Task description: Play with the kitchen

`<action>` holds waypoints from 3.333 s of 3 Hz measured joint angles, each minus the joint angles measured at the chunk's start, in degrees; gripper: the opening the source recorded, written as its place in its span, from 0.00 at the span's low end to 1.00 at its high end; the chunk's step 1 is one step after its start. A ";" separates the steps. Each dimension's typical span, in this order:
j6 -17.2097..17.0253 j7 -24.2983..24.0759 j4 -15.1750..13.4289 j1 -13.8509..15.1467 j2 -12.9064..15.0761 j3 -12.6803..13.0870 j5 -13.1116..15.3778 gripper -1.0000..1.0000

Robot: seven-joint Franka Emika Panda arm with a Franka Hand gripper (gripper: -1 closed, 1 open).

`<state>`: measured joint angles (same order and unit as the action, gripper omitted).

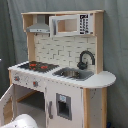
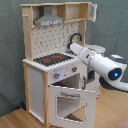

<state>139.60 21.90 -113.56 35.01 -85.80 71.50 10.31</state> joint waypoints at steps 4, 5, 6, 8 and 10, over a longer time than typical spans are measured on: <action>2.01 -5.11 -6.23 -11.81 0.13 14.93 0.31 1.00; 3.30 -10.65 -6.21 -12.20 0.14 16.71 0.29 1.00; 3.85 -17.37 -6.22 -12.21 0.18 18.34 0.28 1.00; 3.85 -30.51 -6.85 -12.20 0.49 21.90 0.27 1.00; 3.86 -43.41 -8.29 -12.20 0.52 24.34 0.26 1.00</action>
<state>143.46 -21.51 -121.84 22.81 -85.28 95.85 10.58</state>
